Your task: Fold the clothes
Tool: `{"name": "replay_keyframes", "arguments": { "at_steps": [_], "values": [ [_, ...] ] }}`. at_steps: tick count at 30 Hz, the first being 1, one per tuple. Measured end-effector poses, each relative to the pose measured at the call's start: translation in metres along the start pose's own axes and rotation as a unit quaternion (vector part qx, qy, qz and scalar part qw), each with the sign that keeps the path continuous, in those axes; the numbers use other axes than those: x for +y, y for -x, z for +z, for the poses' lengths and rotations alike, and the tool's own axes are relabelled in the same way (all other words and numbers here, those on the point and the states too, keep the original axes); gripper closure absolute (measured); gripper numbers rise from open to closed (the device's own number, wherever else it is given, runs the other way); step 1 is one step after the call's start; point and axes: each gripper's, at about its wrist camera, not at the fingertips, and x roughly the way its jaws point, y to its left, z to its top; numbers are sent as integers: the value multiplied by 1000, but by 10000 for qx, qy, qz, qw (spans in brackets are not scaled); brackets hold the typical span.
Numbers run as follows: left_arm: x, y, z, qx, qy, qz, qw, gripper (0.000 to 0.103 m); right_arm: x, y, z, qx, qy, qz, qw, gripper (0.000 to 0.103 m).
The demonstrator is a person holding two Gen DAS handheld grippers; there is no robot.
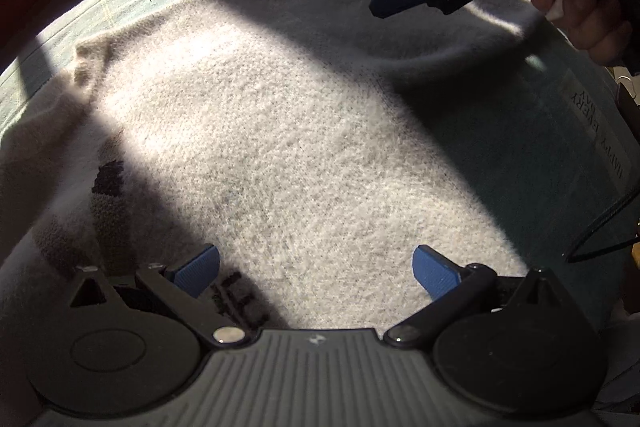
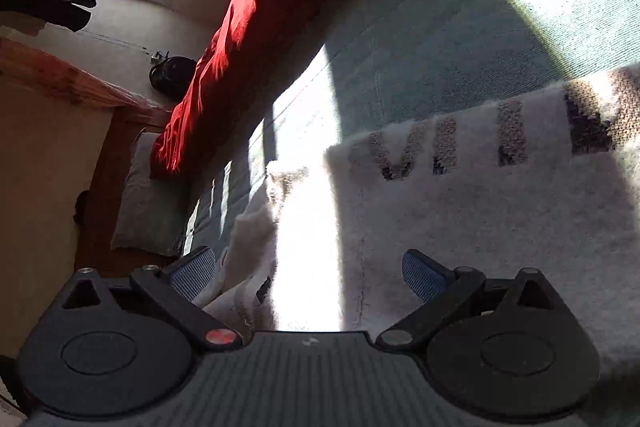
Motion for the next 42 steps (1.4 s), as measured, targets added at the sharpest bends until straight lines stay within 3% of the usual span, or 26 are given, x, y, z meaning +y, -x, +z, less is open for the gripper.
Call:
{"name": "replay_keyframes", "arguments": {
  "at_steps": [2,4,8,12,15,18,22,26,31,35,42],
  "values": [
    [4,-3,-7,57,3,6,10000,1,0,-21,-6,277,61,-134,9995,1],
    [8,-5,-13,72,-5,-8,10000,1,-2,-23,-10,282,187,-497,9982,2],
    [14,-6,-23,12,-15,-70,10000,1,-17,20,-14,-276,94,-1200,9923,3],
    [16,-6,-26,-21,8,-105,9999,1,-33,63,-19,-832,-260,-2140,9729,3],
    [17,-2,-27,-64,-4,-117,9999,1,-17,63,-21,-906,-215,-2323,9682,2],
    [17,7,-29,-231,-137,73,9996,1,16,33,-10,-742,383,-2504,9645,2],
    [23,17,-36,-343,-295,305,9985,1,77,-39,6,-408,1525,-3104,9374,2],
    [40,19,-48,-338,-119,402,9985,1,114,-103,1,-136,2203,-3425,9132,2],
    [62,21,-68,-379,2,543,9978,1,112,-146,-5,-166,2389,-3999,8847,1],
    [78,20,-84,-381,311,348,9982,1,111,-178,-5,-209,2444,-4429,8624,0],
    [87,20,-95,-517,456,85,9976,1,100,-197,42,-405,1922,-4696,8608,0]
  ]
}}
